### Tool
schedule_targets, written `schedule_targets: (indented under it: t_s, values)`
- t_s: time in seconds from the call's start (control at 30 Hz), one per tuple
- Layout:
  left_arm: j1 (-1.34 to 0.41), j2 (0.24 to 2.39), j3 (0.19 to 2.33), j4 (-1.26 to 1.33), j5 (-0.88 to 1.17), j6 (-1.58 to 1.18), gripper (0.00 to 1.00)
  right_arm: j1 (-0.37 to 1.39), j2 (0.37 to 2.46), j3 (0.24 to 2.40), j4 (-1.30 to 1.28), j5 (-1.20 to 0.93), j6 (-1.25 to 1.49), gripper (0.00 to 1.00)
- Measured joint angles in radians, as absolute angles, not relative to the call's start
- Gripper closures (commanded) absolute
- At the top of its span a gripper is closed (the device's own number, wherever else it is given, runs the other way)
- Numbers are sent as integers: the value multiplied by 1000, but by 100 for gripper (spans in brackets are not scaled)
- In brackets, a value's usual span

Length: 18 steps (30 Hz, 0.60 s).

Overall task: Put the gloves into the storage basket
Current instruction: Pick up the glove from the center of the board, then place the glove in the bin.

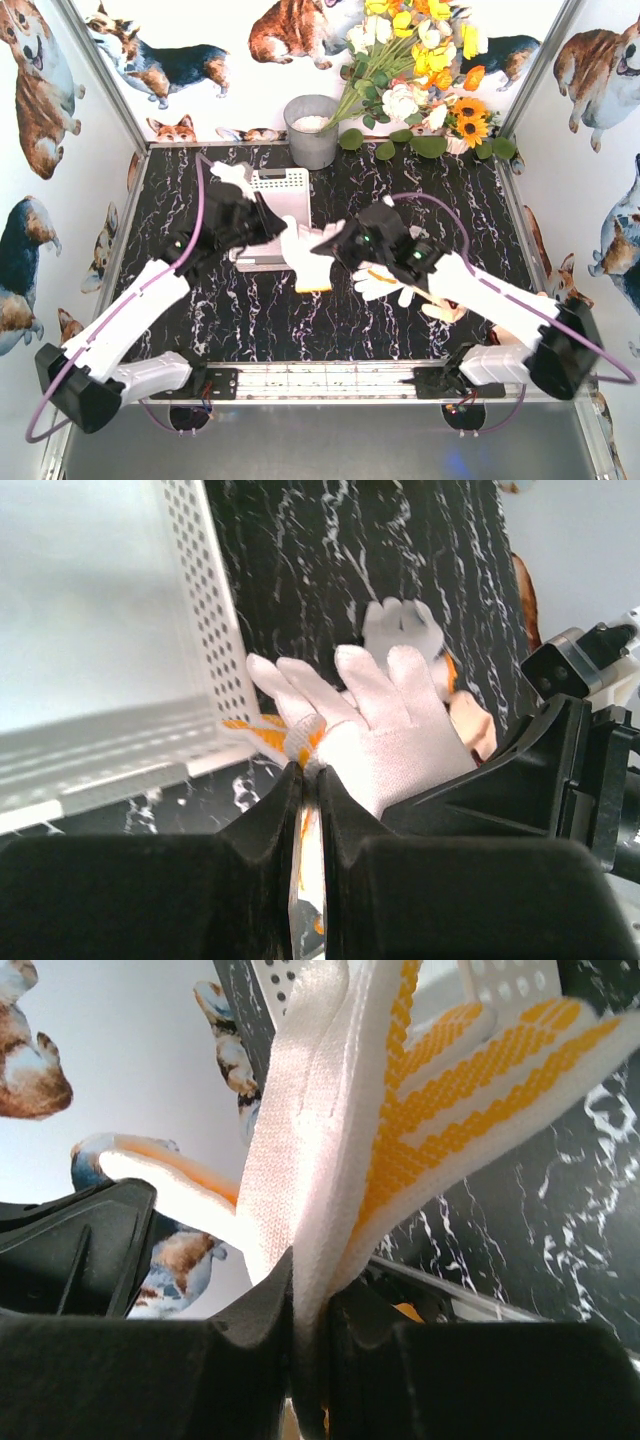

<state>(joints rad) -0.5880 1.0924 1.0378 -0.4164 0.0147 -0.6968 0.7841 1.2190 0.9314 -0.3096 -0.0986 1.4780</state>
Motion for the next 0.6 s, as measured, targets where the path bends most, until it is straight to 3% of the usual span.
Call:
schedule_targets:
  t_s: [0.37,0.6]
  values:
    - [-292,1312,1211,-458,228,-557,100,707,1581,1251,-280,-191,1361,100]
    - [-198,1497,1370,-474,268,-456,100,669,1839,1490,-226,-266,1273,100]
